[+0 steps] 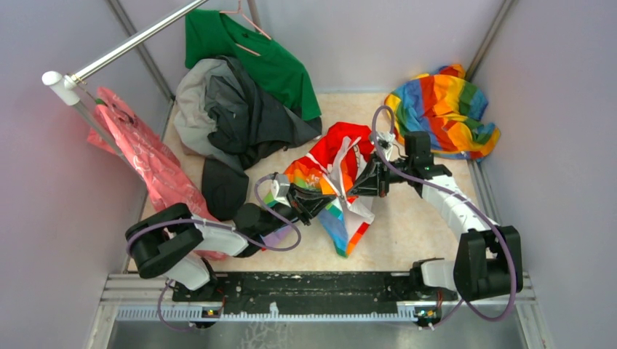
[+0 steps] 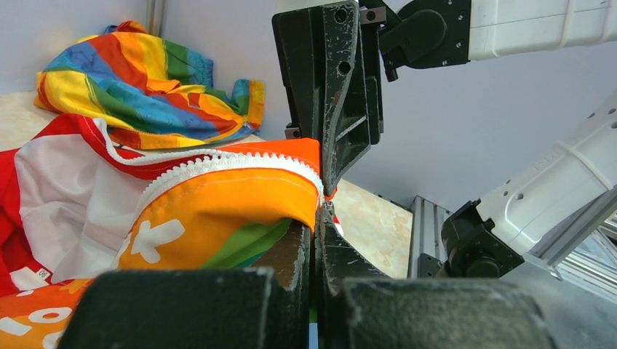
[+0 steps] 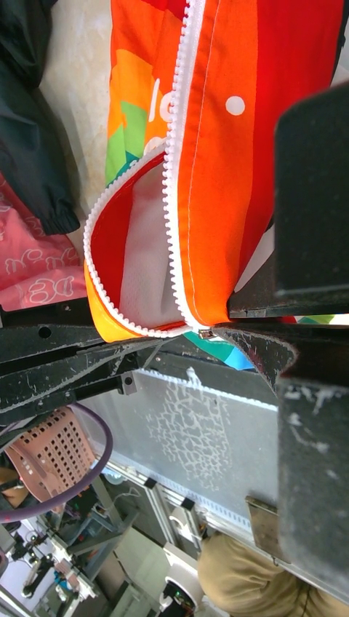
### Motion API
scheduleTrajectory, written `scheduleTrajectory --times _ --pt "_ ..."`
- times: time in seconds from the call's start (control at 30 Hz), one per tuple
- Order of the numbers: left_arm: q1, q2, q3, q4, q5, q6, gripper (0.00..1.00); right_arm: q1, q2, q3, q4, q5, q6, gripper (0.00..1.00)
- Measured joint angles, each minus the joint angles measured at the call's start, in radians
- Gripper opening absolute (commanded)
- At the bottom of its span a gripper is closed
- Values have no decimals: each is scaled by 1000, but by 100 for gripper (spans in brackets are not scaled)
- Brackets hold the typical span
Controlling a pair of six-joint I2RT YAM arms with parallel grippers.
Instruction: Zip up the jacket
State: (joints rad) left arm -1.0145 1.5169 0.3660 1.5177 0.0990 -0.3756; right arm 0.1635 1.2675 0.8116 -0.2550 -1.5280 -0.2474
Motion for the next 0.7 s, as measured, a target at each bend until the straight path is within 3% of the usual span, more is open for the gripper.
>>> scheduleTrajectory --times 0.7 --pt "0 7 0 0 -2 -29 0 0 0 0 -3 0 -3 0"
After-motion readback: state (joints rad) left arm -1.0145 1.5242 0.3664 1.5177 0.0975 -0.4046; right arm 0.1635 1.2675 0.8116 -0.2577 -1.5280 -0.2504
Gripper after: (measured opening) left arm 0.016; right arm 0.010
